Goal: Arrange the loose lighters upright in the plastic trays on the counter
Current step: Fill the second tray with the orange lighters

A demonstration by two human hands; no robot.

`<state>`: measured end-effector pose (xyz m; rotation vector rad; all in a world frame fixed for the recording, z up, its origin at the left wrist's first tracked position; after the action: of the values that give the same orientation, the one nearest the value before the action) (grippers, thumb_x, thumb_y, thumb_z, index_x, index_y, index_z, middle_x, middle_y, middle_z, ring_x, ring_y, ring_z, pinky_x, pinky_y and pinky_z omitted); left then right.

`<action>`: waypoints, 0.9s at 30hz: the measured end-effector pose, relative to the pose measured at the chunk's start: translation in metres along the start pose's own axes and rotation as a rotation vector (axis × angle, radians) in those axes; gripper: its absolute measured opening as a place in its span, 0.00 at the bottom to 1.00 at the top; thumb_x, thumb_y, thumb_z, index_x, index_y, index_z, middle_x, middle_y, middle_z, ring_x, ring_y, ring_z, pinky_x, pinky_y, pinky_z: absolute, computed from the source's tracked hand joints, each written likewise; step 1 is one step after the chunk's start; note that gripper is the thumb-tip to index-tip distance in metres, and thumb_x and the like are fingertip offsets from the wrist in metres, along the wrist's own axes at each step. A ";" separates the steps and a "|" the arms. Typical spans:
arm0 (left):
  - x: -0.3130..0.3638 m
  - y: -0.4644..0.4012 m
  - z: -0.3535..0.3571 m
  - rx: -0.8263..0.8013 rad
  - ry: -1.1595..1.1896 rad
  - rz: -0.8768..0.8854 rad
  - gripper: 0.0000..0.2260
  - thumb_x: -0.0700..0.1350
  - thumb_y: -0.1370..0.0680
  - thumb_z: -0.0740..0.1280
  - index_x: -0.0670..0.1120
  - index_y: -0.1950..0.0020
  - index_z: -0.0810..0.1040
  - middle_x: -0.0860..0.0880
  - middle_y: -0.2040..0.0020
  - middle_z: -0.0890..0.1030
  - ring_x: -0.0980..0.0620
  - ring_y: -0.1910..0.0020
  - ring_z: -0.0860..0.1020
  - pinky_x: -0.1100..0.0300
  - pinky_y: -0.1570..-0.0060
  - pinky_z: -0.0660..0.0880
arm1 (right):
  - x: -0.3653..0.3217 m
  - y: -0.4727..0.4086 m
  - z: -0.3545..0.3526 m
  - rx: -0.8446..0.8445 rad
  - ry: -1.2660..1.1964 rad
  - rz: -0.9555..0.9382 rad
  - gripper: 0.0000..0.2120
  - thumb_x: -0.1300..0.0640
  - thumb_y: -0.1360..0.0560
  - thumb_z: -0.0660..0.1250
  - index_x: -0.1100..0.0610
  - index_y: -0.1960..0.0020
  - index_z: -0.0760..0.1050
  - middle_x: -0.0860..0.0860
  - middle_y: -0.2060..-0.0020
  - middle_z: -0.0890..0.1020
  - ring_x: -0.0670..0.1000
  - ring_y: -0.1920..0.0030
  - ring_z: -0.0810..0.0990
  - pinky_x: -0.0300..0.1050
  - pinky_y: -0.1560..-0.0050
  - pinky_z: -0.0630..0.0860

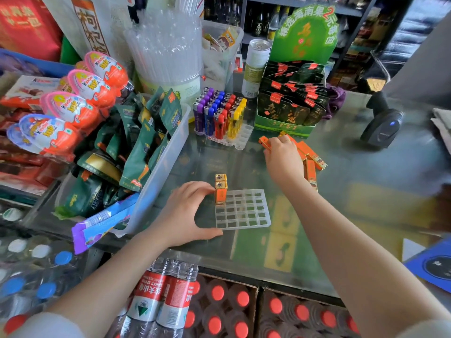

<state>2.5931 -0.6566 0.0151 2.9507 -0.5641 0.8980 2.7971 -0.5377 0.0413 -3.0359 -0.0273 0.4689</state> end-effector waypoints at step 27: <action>0.005 0.025 -0.003 -0.002 0.073 -0.021 0.37 0.66 0.40 0.66 0.47 0.36 0.70 0.52 0.38 0.70 0.58 0.39 0.64 0.61 0.37 0.61 | -0.037 0.127 -0.012 -0.029 -0.961 -0.097 0.10 0.65 0.28 0.67 0.52 0.51 0.73 0.43 0.66 0.82 0.48 0.62 0.81 0.49 0.54 0.79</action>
<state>2.5868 -0.6817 0.0182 2.9028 -0.5293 0.9972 2.7662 -0.6666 0.0547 -2.4945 -0.2237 1.8289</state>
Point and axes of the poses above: each hand's wrist, its own y-axis away from the middle knuckle, its own z-axis out of the palm, x = y × z, the point moved 4 cm from there along -y, towards the middle knuckle
